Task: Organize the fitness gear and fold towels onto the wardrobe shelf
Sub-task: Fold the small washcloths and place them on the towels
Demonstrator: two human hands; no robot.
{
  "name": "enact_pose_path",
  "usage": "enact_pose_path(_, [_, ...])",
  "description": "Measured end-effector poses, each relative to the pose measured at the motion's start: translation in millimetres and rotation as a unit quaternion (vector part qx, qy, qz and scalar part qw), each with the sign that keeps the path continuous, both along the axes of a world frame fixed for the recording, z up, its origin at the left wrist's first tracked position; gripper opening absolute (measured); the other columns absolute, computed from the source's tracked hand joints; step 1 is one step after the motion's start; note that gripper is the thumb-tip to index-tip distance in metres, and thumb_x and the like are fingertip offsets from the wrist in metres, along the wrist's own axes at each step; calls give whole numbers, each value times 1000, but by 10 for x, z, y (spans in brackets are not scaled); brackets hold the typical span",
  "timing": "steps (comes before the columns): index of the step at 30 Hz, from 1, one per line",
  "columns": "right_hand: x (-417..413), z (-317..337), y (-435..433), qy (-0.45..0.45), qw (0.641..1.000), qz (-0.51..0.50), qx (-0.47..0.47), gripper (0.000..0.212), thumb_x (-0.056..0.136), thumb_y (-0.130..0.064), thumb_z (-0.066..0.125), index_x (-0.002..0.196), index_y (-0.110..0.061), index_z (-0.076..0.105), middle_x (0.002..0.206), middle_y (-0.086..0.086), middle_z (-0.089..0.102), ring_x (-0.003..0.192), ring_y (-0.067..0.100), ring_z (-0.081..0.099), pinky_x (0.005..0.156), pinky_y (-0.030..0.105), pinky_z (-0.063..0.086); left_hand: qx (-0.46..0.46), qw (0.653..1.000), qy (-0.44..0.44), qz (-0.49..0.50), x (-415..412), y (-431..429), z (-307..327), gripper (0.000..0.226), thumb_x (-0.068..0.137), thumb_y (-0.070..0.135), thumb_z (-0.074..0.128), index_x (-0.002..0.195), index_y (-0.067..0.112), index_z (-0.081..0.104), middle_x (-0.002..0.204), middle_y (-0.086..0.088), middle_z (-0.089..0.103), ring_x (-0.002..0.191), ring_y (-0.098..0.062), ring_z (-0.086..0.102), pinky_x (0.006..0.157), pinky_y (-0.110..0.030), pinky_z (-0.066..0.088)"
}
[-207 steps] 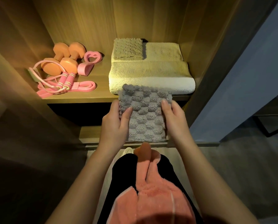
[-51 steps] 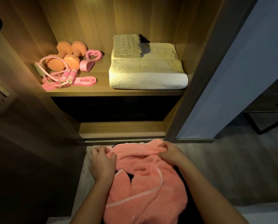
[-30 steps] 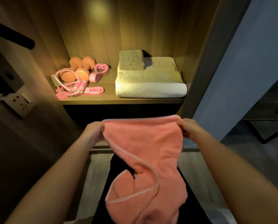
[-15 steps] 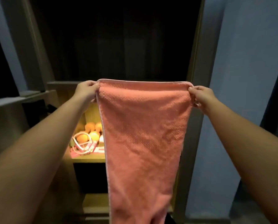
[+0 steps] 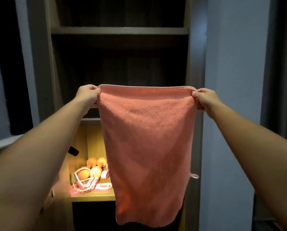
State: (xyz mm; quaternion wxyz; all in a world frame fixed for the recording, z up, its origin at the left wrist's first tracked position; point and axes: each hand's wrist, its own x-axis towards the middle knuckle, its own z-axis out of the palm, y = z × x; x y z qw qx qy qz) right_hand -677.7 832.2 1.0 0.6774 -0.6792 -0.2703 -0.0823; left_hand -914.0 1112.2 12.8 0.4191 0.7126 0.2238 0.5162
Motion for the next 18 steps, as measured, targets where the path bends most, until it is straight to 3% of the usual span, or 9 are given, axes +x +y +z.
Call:
enact_pose_path(6, [87,-91,60,9,1000,-7,-23,26,93,-13,58,69,-19,55,68,2,52,59,14,49,60,29,45,-30,999,34,1,77,8,-109,16,101,15,49,105,7,62,91,-9,60,87,-22,61,70,-33,52])
enact_pose_path(12, [268,-330,140,10,999,-8,-41,22,93,-18,59,72,-21,57,76,-3,57,70,11,53,70,33,47,-53,998,35,-9,186,109,-369,14,101,15,49,100,11,62,95,-7,60,94,-23,59,61,-28,49])
enact_pose_path(18, [340,-677,265,32,999,8,-25,24,96,-20,56,72,-21,58,72,-2,55,66,11,52,64,30,50,-77,996,32,-8,269,237,-771,17,102,23,47,100,16,62,94,-5,62,91,-21,62,74,-33,55])
